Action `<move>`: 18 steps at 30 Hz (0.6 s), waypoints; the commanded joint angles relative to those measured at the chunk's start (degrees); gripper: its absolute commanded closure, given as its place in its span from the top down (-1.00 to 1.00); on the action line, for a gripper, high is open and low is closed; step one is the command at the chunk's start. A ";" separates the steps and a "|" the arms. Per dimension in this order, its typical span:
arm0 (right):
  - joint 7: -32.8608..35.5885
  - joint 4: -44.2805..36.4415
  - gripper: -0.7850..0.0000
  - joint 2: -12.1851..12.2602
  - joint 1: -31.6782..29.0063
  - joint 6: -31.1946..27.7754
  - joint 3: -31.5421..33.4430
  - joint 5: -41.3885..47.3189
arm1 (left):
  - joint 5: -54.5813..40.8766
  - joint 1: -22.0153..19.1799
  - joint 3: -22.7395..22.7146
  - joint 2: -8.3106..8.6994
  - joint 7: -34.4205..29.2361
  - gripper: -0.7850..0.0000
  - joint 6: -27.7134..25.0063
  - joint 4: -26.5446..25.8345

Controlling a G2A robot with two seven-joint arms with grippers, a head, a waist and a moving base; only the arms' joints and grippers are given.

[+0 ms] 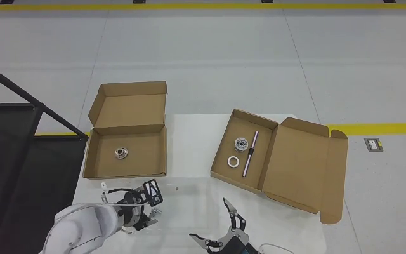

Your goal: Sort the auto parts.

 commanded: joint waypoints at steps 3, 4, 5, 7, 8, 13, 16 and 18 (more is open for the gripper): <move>0.00 0.00 1.00 0.00 0.00 0.00 0.00 0.00 | 1.66 -0.77 2.62 1.19 -1.02 1.00 1.04 0.50; 0.00 0.00 1.00 0.00 0.00 0.00 0.00 0.00 | 1.66 -0.77 2.62 1.19 -1.02 1.00 1.04 0.50; 0.00 0.00 1.00 0.00 0.00 0.00 0.00 0.00 | 1.66 -0.77 2.62 1.19 -1.02 1.00 1.04 0.50; 0.00 0.00 1.00 0.00 0.00 0.00 0.00 0.00 | 1.66 -0.77 2.62 1.19 -1.02 1.00 1.04 0.50; 0.00 0.00 1.00 0.00 0.00 0.00 0.00 0.00 | 1.66 -0.77 2.62 1.19 -1.02 1.00 1.04 0.50; 0.00 0.00 1.00 0.00 0.00 0.00 0.00 0.00 | 2.51 -0.58 3.05 1.14 -1.24 1.00 2.84 2.49; 0.00 0.00 1.00 0.00 0.00 0.00 0.00 0.00 | 3.65 -1.48 5.11 1.04 -1.50 1.00 3.14 3.30; 0.00 0.00 1.00 0.00 0.00 0.00 0.00 0.00 | 4.98 -2.21 6.52 0.88 -1.40 1.00 4.52 3.64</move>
